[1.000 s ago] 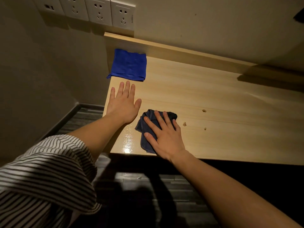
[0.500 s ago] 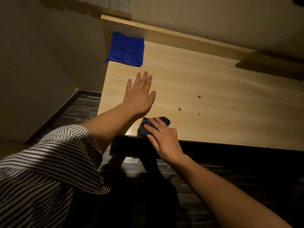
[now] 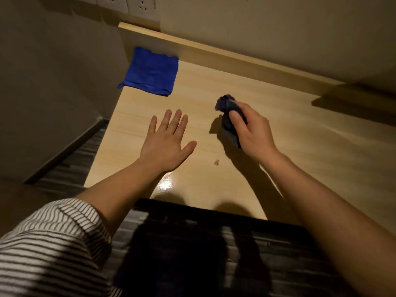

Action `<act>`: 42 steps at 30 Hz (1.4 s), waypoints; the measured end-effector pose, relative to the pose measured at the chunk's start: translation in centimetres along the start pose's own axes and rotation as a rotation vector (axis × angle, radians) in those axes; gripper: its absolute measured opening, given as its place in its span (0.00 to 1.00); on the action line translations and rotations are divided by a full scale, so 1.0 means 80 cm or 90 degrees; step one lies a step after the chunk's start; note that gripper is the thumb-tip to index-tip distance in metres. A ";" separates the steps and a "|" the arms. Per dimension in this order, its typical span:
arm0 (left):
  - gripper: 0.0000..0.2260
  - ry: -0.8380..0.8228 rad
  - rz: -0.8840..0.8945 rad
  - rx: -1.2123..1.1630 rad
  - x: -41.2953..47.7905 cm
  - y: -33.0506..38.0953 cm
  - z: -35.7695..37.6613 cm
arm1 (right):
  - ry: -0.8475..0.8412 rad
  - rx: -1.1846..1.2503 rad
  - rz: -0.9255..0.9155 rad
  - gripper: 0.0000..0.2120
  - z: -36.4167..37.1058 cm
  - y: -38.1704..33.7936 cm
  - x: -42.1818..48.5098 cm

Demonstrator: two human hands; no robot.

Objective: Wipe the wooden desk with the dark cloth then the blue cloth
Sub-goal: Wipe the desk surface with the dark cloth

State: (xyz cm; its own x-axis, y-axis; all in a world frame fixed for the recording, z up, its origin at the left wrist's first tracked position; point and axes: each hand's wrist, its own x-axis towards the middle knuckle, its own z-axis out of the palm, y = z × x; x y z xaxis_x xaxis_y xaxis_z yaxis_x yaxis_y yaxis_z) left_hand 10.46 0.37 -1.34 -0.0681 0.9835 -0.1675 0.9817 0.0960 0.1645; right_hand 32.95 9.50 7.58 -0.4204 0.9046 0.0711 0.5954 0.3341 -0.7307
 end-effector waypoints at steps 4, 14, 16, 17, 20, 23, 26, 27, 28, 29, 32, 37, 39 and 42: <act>0.37 0.013 -0.012 0.014 0.000 0.002 0.001 | -0.018 -0.174 -0.076 0.19 -0.001 0.060 0.123; 0.36 0.030 -0.028 0.045 0.002 0.003 0.005 | -0.206 -0.442 -0.139 0.28 0.038 0.110 0.210; 0.36 0.026 -0.027 0.045 0.001 0.004 0.007 | -0.233 -0.451 -0.128 0.28 0.036 0.110 0.202; 0.36 0.024 -0.030 0.047 0.001 0.004 0.007 | -0.246 -0.458 -0.128 0.27 0.037 0.109 0.197; 0.35 0.020 -0.030 0.043 0.001 0.003 0.004 | -0.268 -0.456 -0.129 0.26 0.039 0.104 0.175; 0.35 0.020 -0.027 0.038 0.002 0.003 0.004 | -0.275 -0.463 -0.137 0.26 0.042 0.099 0.139; 0.35 0.017 -0.023 0.033 0.003 0.003 0.003 | -0.282 -0.466 -0.134 0.26 0.045 0.088 0.092; 0.34 0.015 -0.022 0.029 0.003 0.003 0.003 | -0.282 -0.463 -0.136 0.26 0.046 0.084 0.075; 0.34 0.014 -0.019 0.024 0.002 0.002 0.002 | -0.283 -0.458 -0.138 0.26 0.048 0.080 0.058; 0.34 0.012 -0.015 0.020 0.003 0.002 0.001 | -0.285 -0.452 -0.139 0.26 0.049 0.076 0.042; 0.33 0.010 -0.009 0.016 0.002 0.002 0.002 | -0.295 -0.444 -0.141 0.26 0.053 0.066 -0.005; 0.32 0.014 -0.001 0.010 0.001 0.002 0.002 | -0.301 -0.434 -0.121 0.27 0.063 0.049 -0.075; 0.32 0.015 0.002 0.006 0.000 0.002 0.001 | -0.295 -0.423 -0.115 0.26 0.069 0.042 -0.102; 0.33 0.014 0.006 -0.002 0.000 0.001 0.000 | -0.292 -0.404 -0.106 0.26 0.078 0.031 -0.138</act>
State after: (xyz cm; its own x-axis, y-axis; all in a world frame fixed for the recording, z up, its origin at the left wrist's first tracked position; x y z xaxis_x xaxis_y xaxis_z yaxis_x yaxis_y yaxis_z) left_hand 10.56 0.40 -1.37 -0.0631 0.9874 -0.1448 0.9816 0.0876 0.1696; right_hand 34.83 -1.26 0.75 -0.6959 0.6761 -0.2422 0.7176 0.6674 -0.1990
